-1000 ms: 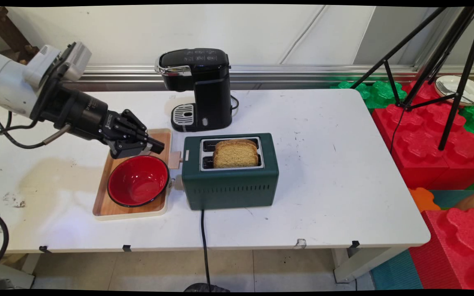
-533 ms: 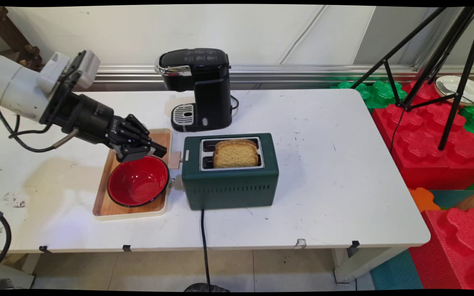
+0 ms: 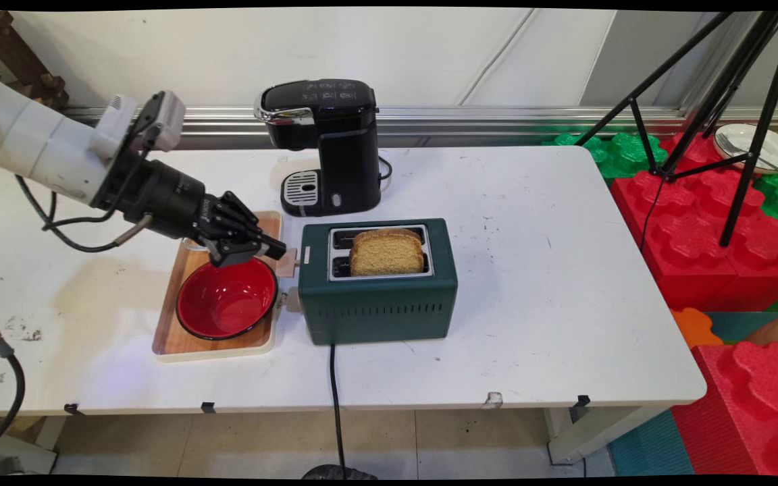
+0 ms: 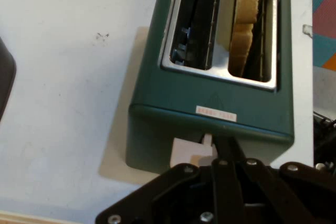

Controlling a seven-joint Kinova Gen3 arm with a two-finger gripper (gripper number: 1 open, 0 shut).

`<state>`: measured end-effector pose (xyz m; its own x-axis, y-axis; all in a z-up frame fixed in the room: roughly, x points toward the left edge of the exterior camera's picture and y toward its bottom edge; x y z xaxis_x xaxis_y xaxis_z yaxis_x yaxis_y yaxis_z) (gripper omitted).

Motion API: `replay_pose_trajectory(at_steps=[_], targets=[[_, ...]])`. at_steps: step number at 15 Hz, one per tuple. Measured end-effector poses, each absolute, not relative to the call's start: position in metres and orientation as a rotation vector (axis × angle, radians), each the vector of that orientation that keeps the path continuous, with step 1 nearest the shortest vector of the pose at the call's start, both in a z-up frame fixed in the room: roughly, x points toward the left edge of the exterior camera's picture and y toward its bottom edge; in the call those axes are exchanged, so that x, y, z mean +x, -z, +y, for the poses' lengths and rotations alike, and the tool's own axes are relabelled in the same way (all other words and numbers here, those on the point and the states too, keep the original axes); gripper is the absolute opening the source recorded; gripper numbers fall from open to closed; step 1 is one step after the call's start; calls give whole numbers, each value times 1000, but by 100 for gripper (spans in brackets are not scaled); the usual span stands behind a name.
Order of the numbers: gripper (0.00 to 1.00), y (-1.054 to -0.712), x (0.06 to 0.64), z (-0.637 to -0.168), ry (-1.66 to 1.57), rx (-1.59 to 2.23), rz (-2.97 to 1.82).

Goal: Press the toaster switch

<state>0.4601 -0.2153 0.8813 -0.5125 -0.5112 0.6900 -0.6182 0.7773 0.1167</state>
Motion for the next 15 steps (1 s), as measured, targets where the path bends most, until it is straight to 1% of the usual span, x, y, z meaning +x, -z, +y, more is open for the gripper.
replay_pose_trajectory(at_steps=[9, 15], targets=[[0, -861, 441, -232, -171, 859, -2228], [0, -841, 437, -232, -156, 877, -2255]])
